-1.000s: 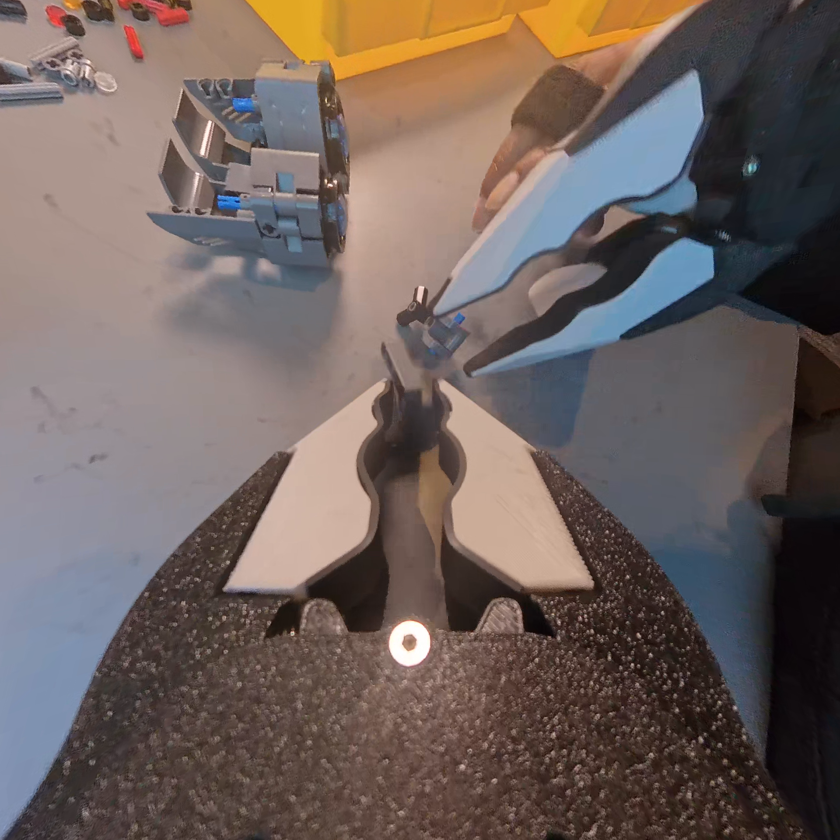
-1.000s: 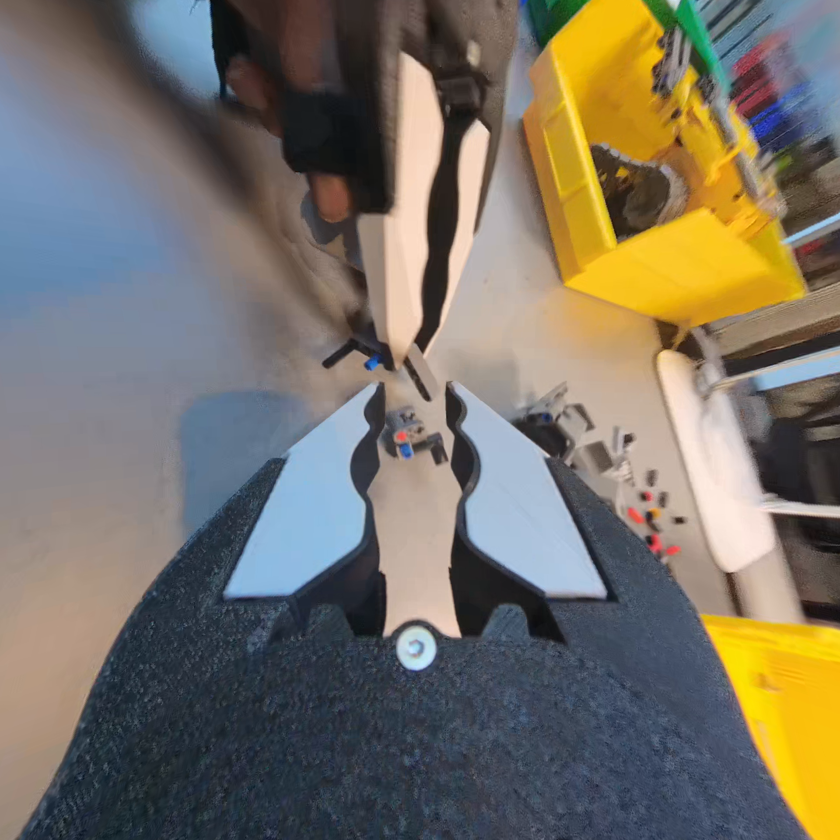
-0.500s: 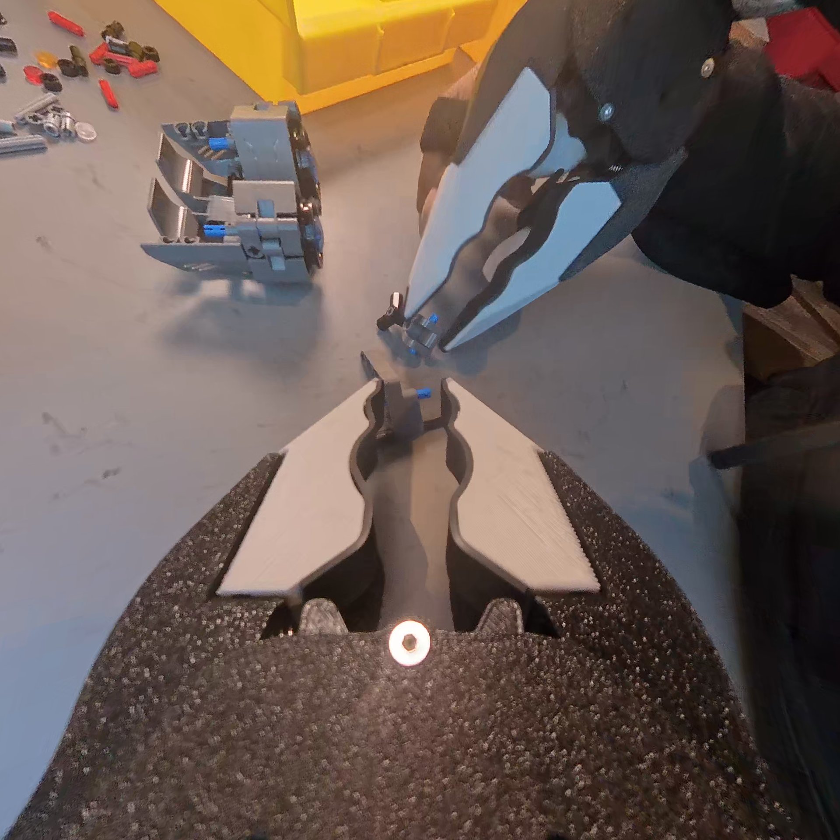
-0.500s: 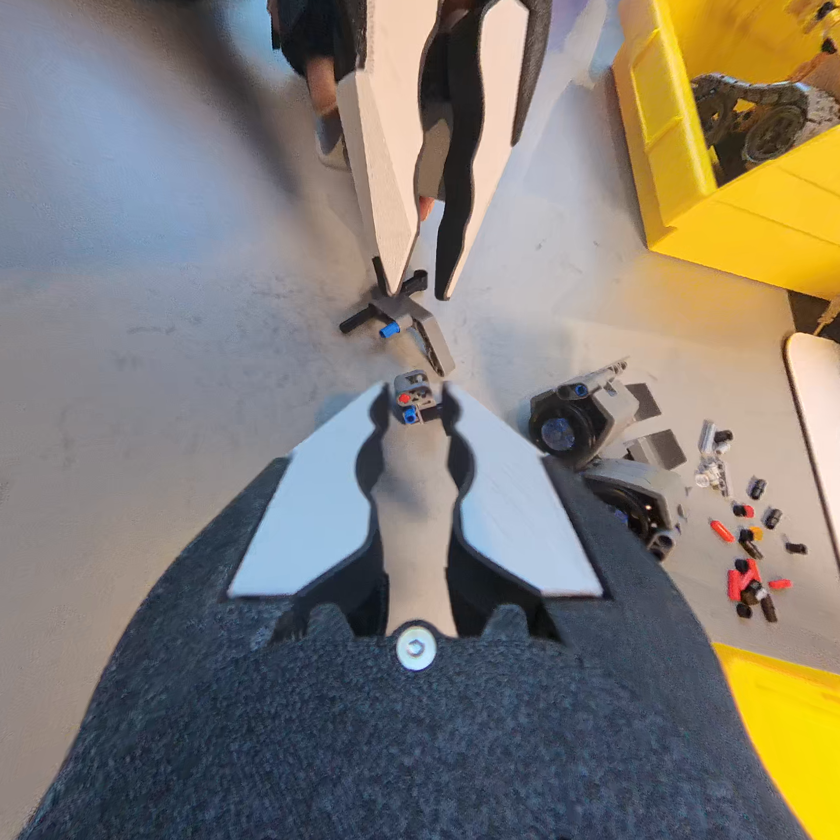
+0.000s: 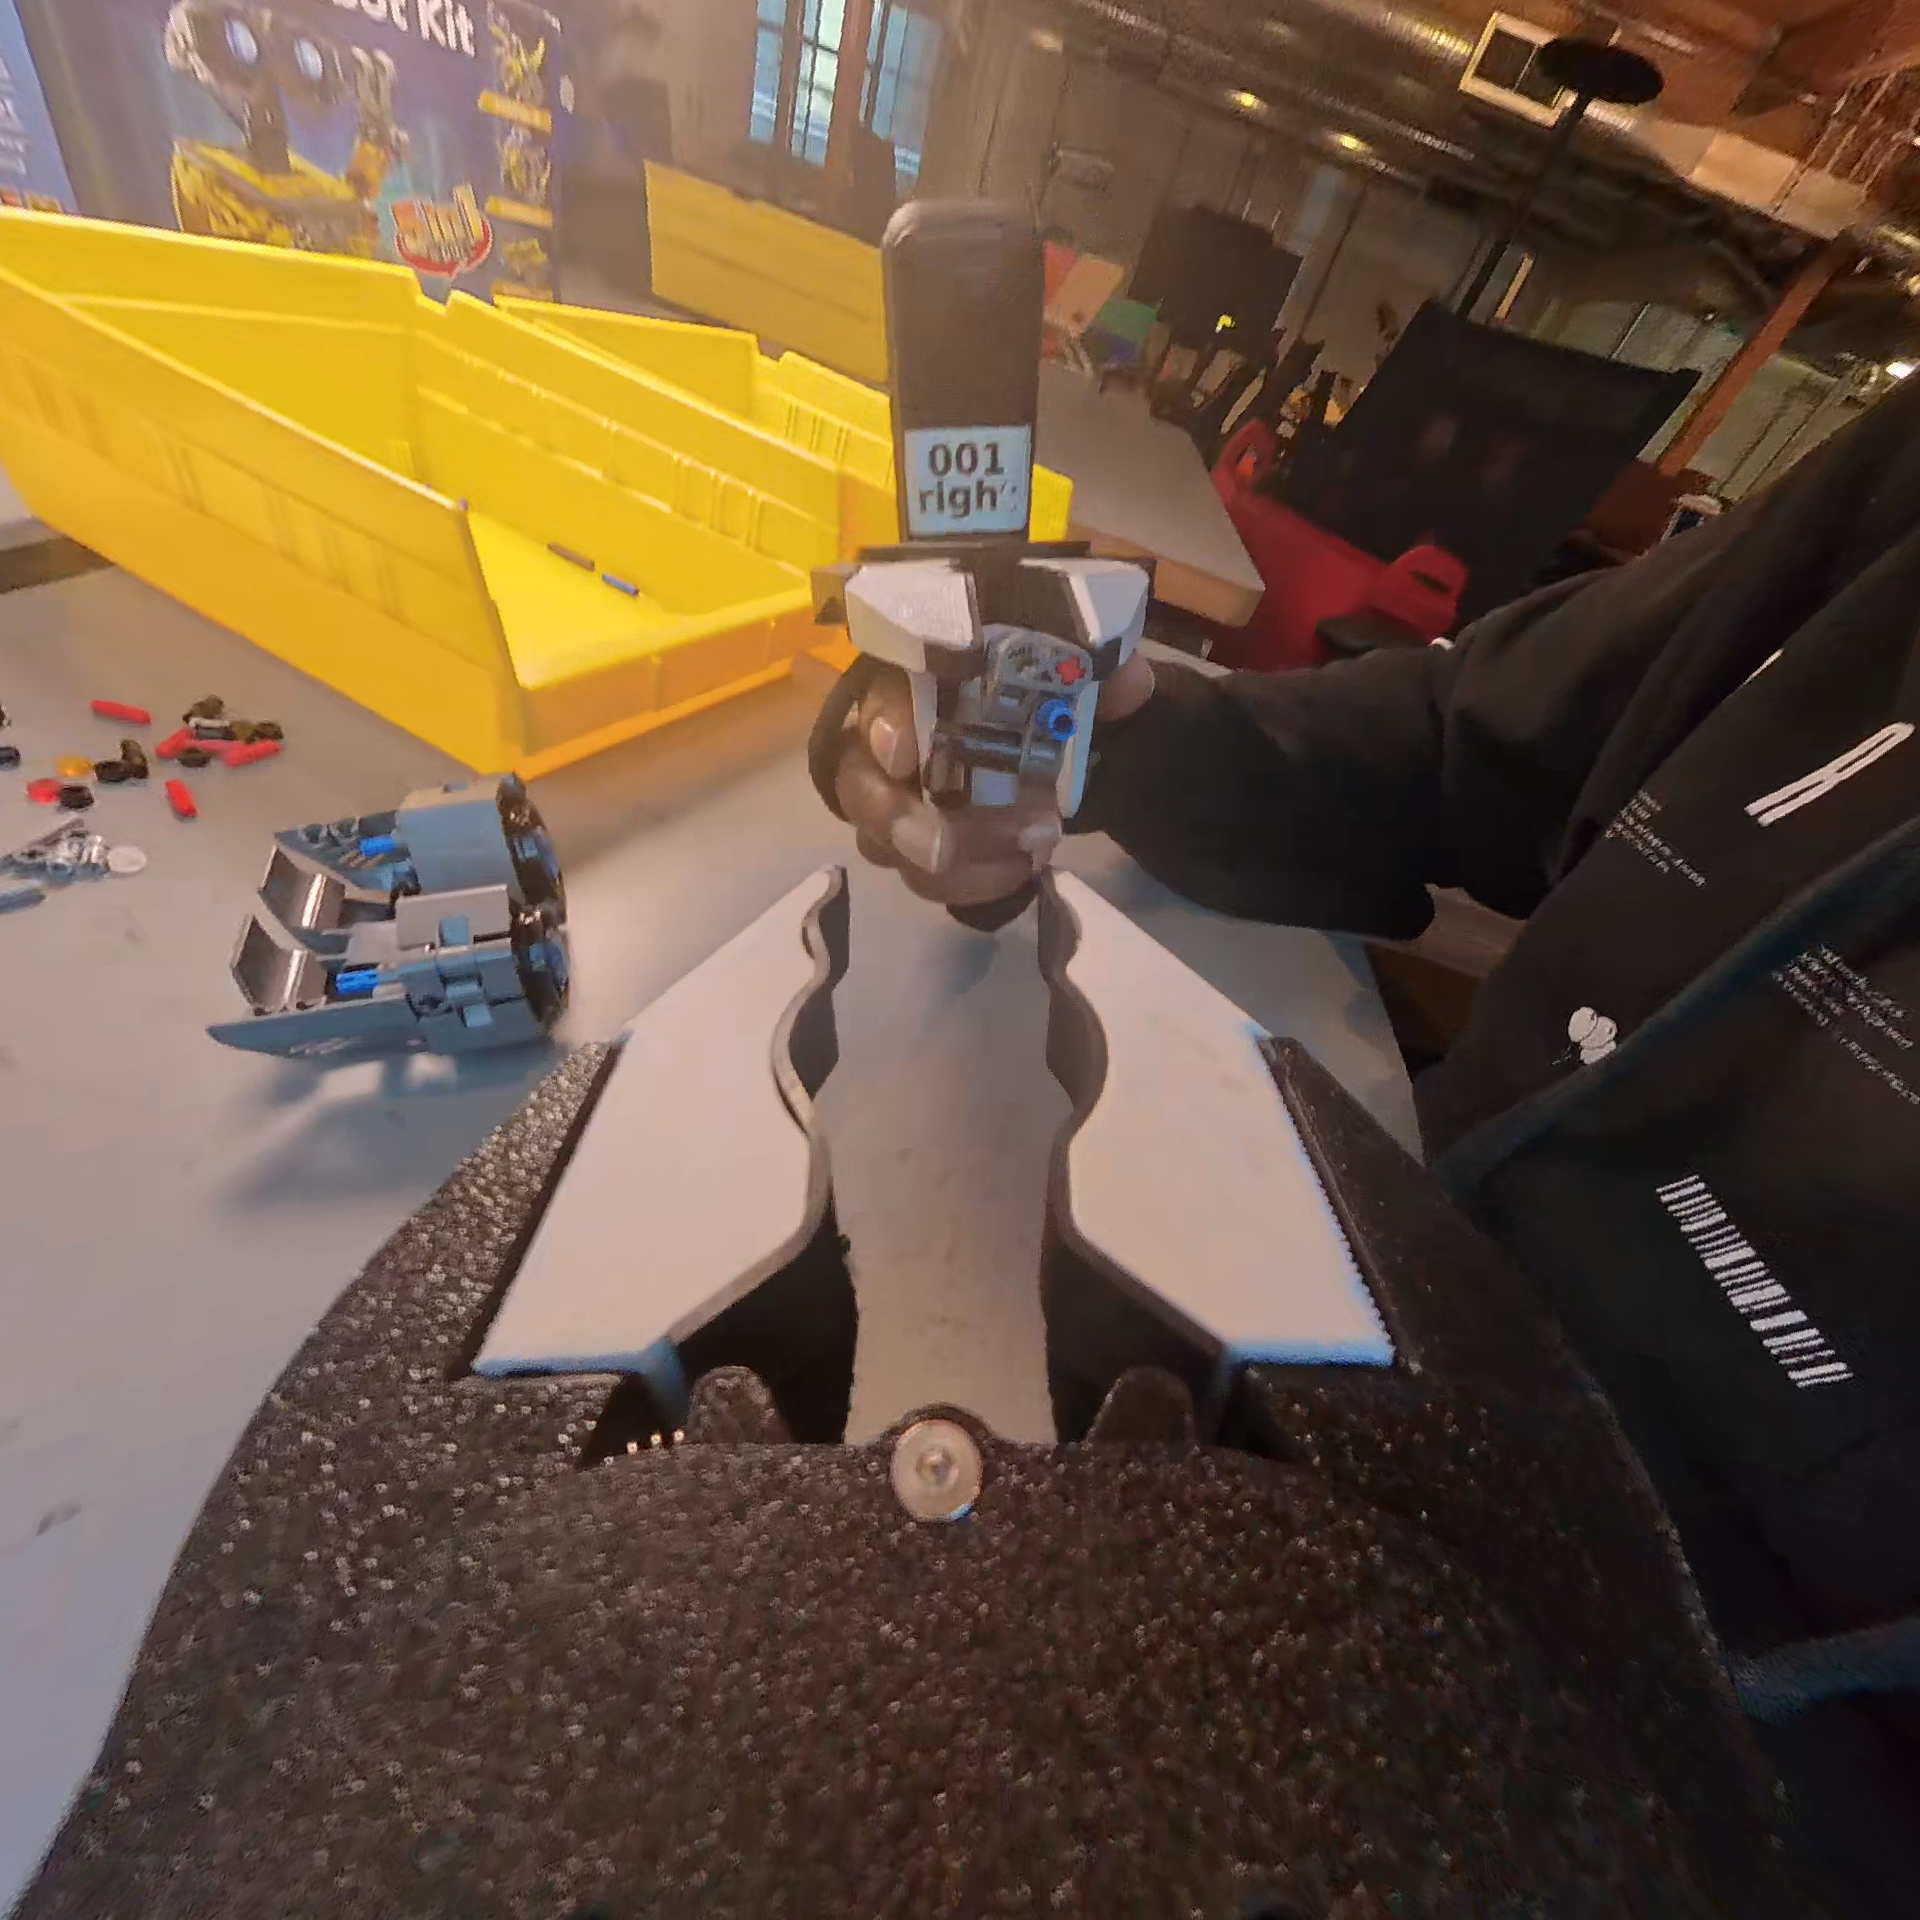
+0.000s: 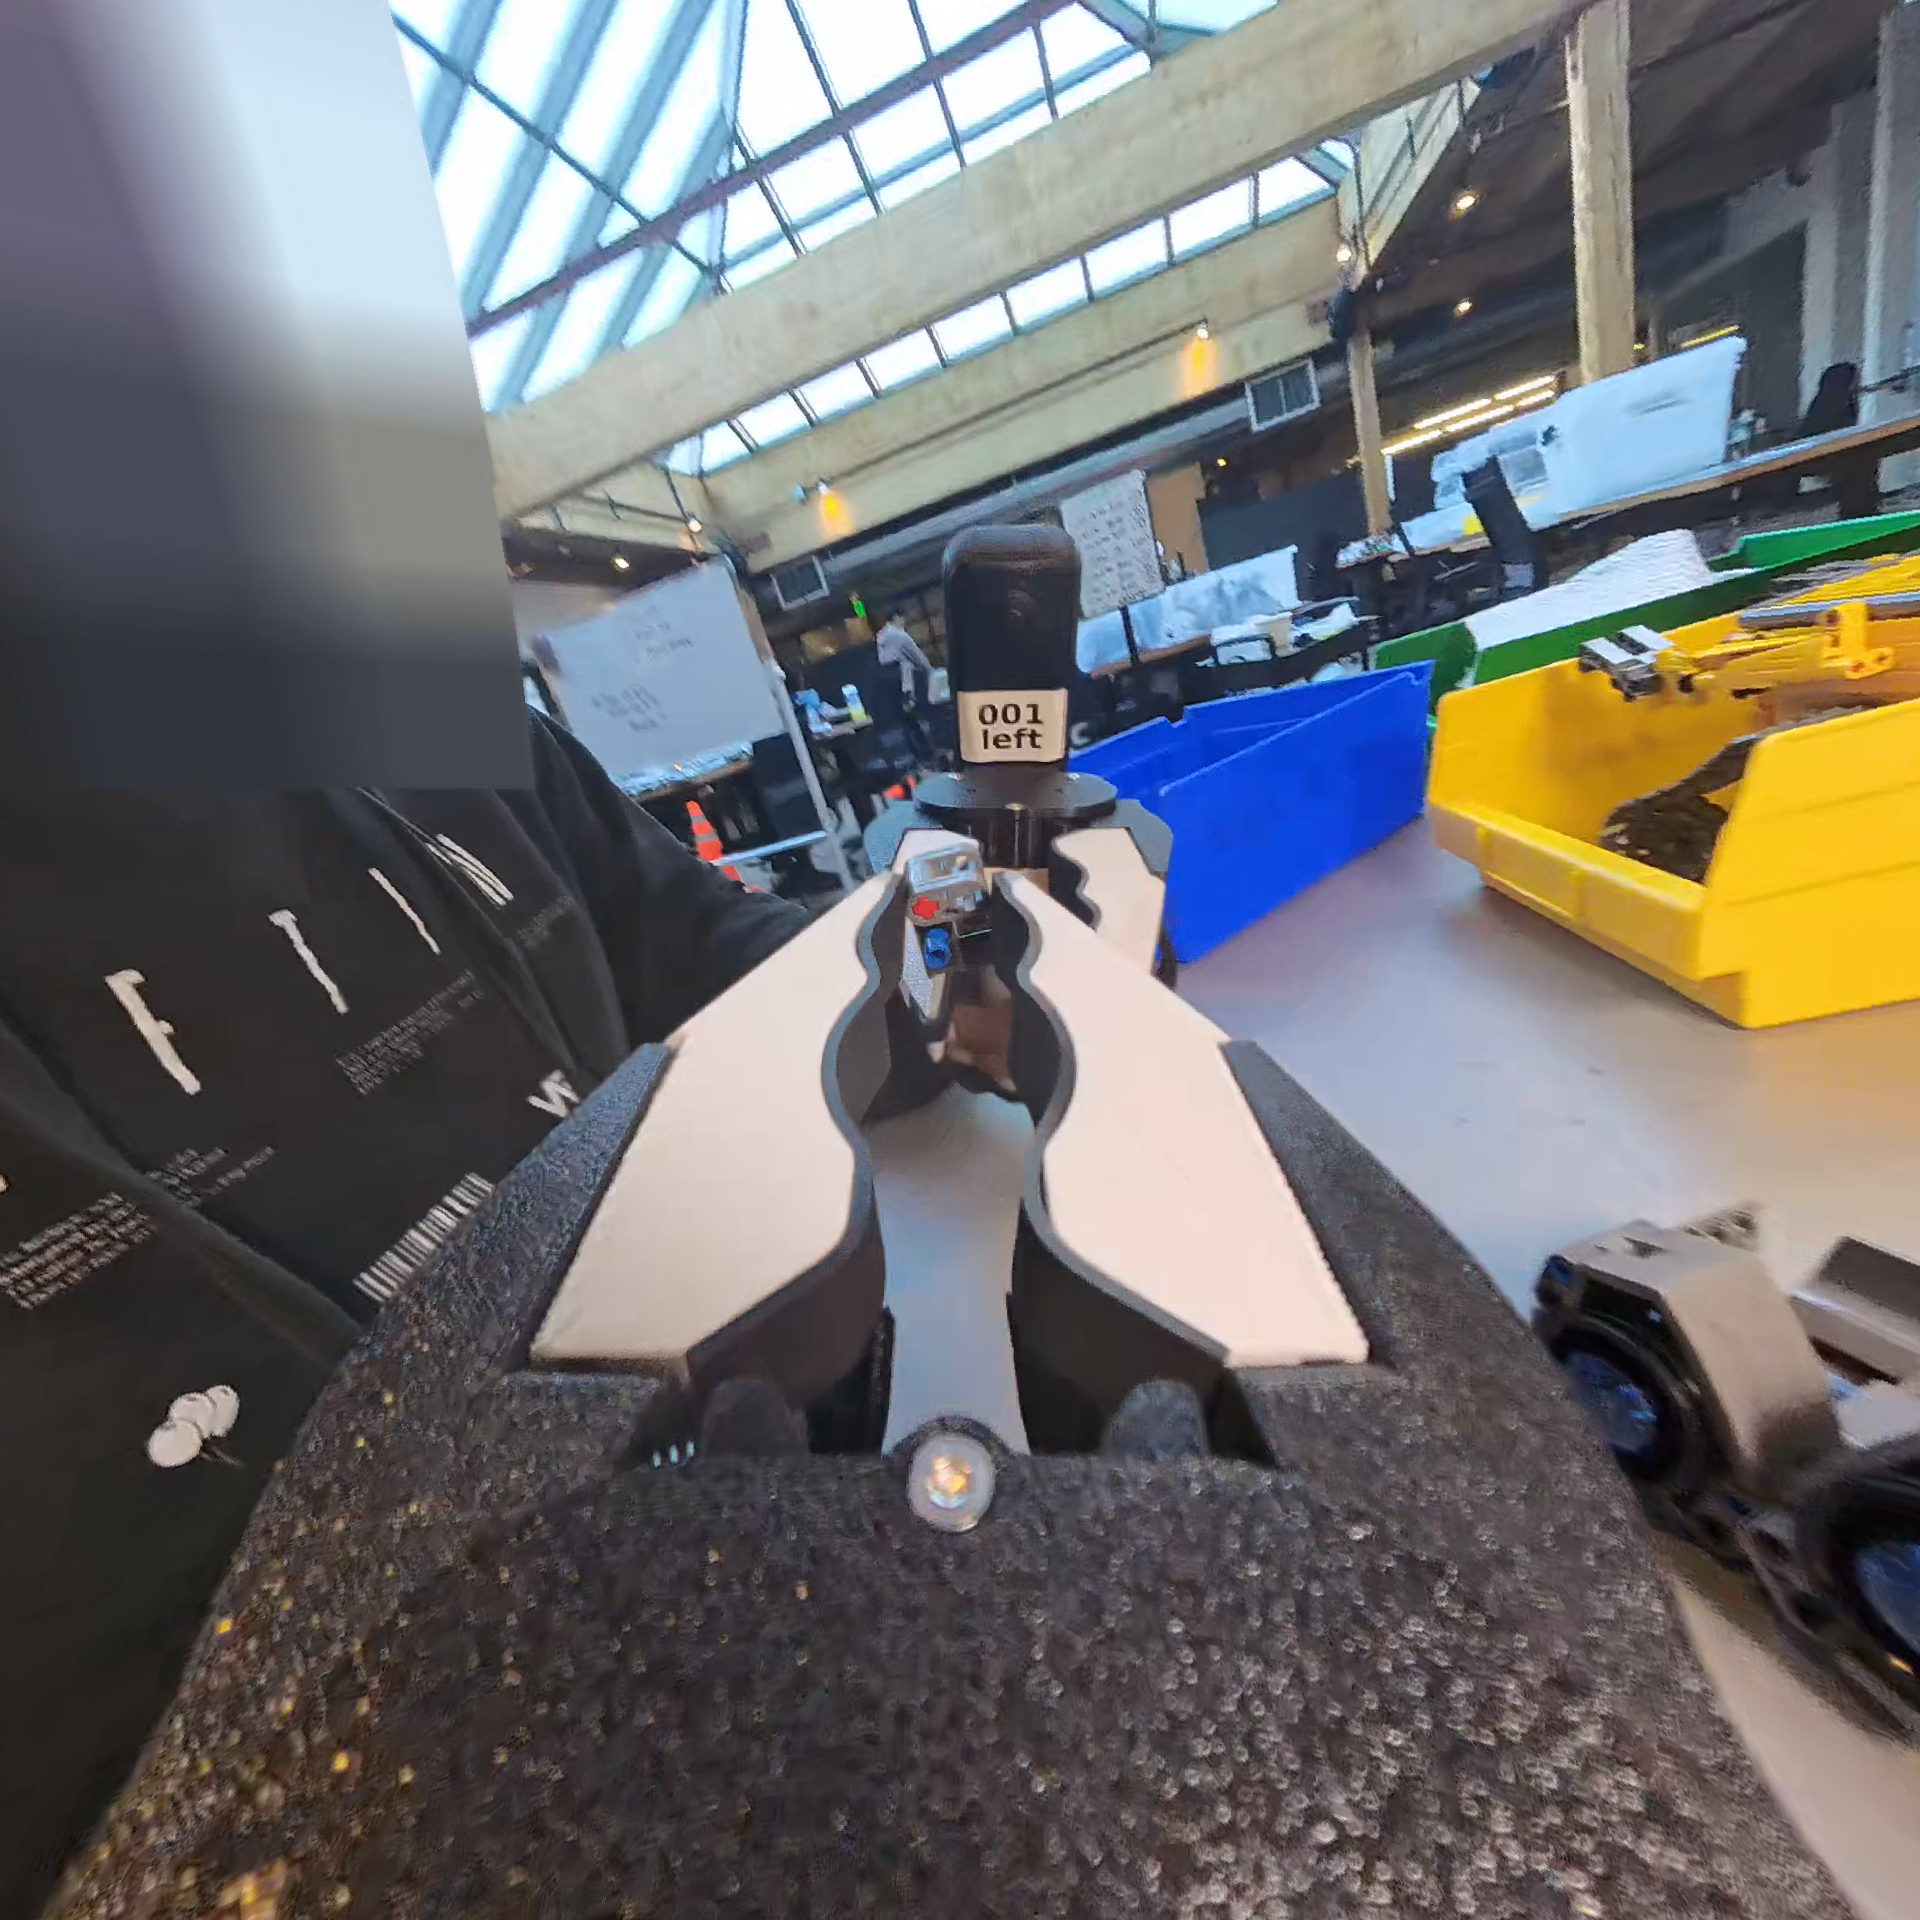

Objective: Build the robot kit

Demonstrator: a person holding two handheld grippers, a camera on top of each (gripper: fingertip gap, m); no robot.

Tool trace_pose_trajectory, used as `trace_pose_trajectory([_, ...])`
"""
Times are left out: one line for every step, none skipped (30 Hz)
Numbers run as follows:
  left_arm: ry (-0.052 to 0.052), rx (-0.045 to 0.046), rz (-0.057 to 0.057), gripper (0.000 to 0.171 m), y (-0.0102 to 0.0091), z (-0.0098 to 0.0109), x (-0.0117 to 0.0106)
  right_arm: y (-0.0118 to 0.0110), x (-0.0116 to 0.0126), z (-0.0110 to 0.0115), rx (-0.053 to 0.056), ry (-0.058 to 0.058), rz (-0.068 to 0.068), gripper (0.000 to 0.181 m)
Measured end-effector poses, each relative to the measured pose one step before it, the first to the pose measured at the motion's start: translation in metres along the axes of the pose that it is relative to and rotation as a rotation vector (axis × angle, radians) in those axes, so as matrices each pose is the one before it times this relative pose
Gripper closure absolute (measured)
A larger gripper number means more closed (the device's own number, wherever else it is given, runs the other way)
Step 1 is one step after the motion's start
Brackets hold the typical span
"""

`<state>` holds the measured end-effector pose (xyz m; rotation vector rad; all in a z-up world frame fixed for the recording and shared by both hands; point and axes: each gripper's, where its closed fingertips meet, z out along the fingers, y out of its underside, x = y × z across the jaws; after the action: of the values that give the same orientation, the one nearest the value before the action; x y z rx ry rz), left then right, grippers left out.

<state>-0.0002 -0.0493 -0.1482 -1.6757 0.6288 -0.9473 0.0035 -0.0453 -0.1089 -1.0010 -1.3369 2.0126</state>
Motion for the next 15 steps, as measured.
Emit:
trace_pose_trajectory([0.0068,0.01802,0.0086,0.133,-0.00351,0.00072,0.00217,-0.00135,-0.00167,0.00188,0.0195,-0.0158,0.0219,0.166])
trace_pose_trajectory([0.0034,0.01277,0.0091,0.132,-0.00276,0.00099,0.00164,-0.00123,-0.00132,0.00201,0.0172,-0.0130,0.0213,0.167])
trace_pose_trajectory([0.0074,0.01207,0.0084,0.132,-0.00254,0.00100,0.00235,-0.00012,-0.00103,0.00176,0.0088,-0.0107,0.0157,0.167])
trace_pose_trajectory([0.0092,0.01129,0.0035,0.133,-0.00233,0.00083,0.00256,0.00083,-0.00003,0.00137,0.0016,-0.0032,0.0075,0.167])
trace_pose_trajectory([0.0075,0.00902,0.0014,0.136,-0.00191,0.00040,0.00199,0.00198,0.00112,0.00082,-0.0079,0.0040,0.0014,0.167])
trace_pose_trajectory([0.0043,0.00661,0.0001,0.141,-0.00144,-0.00034,0.00122,0.00373,0.00181,0.00010,-0.0203,0.0088,-0.0068,0.167])
trace_pose_trajectory([-0.0037,0.00591,-0.0019,0.144,-0.00126,-0.00100,-0.00031,0.00338,0.00110,-0.00044,-0.0187,0.0056,-0.0114,0.167])
trace_pose_trajectory([-0.0093,0.00232,-0.0009,0.147,-0.00046,-0.00147,-0.00164,0.00176,0.00064,-0.00090,-0.0121,0.0044,-0.0041,0.166])
trace_pose_trajectory([-0.0057,-0.00548,-0.0015,0.147,0.00073,-0.00126,-0.00138,0.00234,0.00125,-0.00100,-0.0211,0.0102,-0.0120,0.166])
trace_pose_trajectory([-0.0066,-0.01690,-0.0007,0.147,0.00247,-0.00090,-0.00156,0.00359,0.00159,-0.00083,-0.0313,0.0165,-0.0269,0.167])
trace_pose_trajectory([-0.0112,-0.02094,0.0065,0.147,0.00321,-0.00041,-0.00175,0.00467,0.00215,-0.00070,-0.0378,0.0208,-0.0300,0.167])
trace_pose_trajectory([-0.0085,-0.01874,0.0158,0.147,0.00296,0.00000,-0.00039,0.00374,0.00110,-0.00066,-0.0308,0.0133,-0.0264,0.167])
trace_pose_trajectory([-0.0063,-0.01744,0.0209,0.147,0.00277,0.00038,0.00038,0.00338,-0.00051,-0.00024,-0.0287,0.0027,-0.0183,0.167])
trace_pose_trajectory([-0.0114,-0.02309,0.0245,0.147,0.00331,0.00038,-0.00049,0.00417,0.00022,-0.00047,-0.0369,0.0094,-0.0242,0.167])
trace_pose_trajectory([-0.0168,-0.02417,0.0284,0.148,0.00354,0.00023,-0.00145,0.00649,0.00222,-0.00031,-0.0529,0.0259,-0.0401,0.167])
